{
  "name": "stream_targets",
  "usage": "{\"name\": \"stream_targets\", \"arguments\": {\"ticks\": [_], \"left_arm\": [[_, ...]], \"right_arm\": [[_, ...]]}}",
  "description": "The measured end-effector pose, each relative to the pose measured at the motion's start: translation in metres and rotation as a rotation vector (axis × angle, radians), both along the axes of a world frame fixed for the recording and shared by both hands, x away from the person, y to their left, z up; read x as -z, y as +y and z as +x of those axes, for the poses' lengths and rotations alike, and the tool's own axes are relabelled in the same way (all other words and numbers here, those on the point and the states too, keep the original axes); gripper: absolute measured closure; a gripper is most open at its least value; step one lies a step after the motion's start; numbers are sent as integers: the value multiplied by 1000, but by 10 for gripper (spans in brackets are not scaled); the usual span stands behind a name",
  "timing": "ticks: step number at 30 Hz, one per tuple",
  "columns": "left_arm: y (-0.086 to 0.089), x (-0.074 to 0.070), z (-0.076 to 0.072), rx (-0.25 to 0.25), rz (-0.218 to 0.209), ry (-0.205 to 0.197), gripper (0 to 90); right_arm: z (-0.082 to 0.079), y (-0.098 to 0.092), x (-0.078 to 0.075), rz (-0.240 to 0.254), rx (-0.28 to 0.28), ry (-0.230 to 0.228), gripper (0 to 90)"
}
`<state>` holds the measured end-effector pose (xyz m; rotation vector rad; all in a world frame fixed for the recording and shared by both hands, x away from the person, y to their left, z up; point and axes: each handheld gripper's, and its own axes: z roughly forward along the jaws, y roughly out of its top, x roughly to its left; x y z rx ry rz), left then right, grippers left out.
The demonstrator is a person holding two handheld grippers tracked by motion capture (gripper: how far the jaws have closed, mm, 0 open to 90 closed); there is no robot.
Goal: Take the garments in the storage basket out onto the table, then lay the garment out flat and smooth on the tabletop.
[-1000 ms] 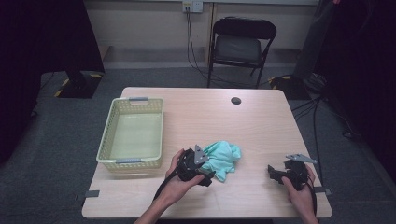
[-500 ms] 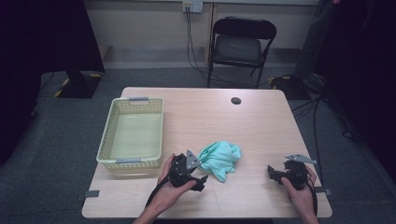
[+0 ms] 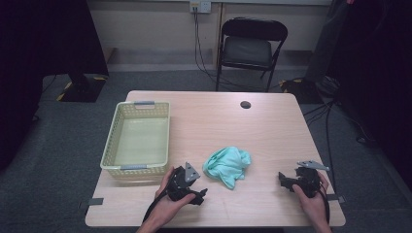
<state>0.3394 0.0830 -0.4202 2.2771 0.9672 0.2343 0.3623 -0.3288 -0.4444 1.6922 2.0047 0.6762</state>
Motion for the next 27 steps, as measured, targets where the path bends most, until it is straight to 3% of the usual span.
{"name": "stream_targets", "arguments": {"ticks": [11,17,27], "left_arm": [[2,19,-6,12,43,33,149],[5,25,-3,13,-12,51,115],[4,28,-1,7,-23,40,63]], "right_arm": [[0,0,0,0,0,0,76],[0,0,0,0,0,0,76],[-1,0,0,1,2,2,76]]}}
